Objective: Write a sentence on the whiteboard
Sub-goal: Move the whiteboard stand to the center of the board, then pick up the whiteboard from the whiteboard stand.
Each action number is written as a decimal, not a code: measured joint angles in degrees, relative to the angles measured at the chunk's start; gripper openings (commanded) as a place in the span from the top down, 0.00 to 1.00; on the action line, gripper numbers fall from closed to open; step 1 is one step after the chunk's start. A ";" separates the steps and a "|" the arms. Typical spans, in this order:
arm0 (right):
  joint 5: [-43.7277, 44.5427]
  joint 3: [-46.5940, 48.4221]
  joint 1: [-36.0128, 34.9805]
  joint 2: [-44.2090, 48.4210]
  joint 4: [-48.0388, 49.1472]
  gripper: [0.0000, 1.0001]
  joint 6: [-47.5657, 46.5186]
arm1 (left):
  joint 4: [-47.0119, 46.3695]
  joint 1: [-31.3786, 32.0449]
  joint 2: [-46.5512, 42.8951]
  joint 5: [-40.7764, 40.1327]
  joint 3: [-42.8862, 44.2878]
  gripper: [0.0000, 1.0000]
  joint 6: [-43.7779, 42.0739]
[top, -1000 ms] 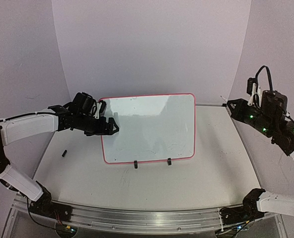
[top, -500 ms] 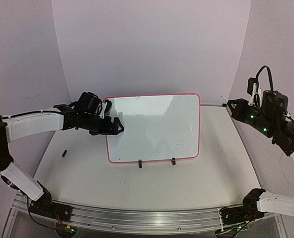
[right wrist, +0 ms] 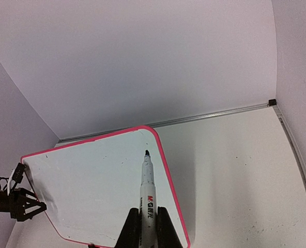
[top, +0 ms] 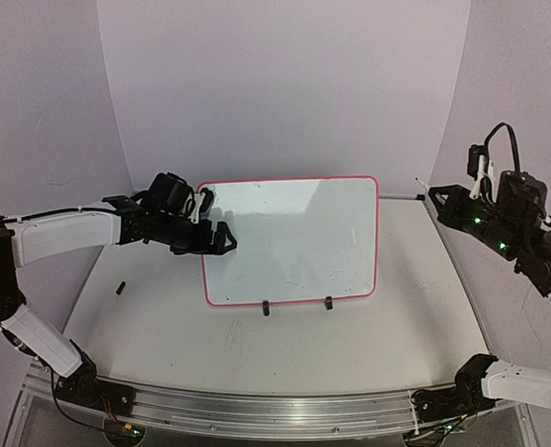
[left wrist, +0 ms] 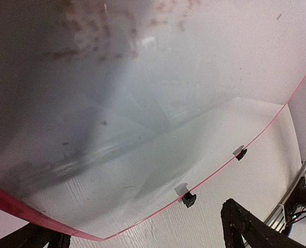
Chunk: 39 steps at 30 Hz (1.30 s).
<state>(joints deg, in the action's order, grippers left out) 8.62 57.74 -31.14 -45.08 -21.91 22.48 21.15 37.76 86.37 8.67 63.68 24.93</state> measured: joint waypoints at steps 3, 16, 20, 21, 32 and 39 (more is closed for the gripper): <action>-1.88 0.00 0.00 0.50 0.02 1.00 -0.85 | 2.08 -0.61 -1.38 1.22 -0.04 0.00 -1.11; -14.51 0.02 0.00 -1.09 1.77 0.98 -2.51 | 13.29 -12.66 -6.47 13.64 1.11 0.00 -9.57; -17.38 0.00 0.00 -1.29 2.49 0.97 -2.73 | 13.84 -16.68 -6.34 22.27 4.44 0.10 -13.62; -18.01 0.00 0.00 -1.42 2.64 0.97 -2.75 | 14.14 -17.11 -6.03 24.02 5.75 0.13 -14.69; -24.50 0.00 0.00 -2.84 4.79 0.96 -2.95 | 14.88 -20.09 2.05 30.64 13.62 0.47 -18.18; -25.62 -0.17 0.00 -2.47 5.18 0.96 -3.15 | 13.70 -20.09 3.78 30.27 15.17 0.54 -18.84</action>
<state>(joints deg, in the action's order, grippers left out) -16.99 57.56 -31.14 -47.55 -16.73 19.33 34.85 17.67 90.15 38.94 78.85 6.09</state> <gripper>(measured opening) 0.069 0.481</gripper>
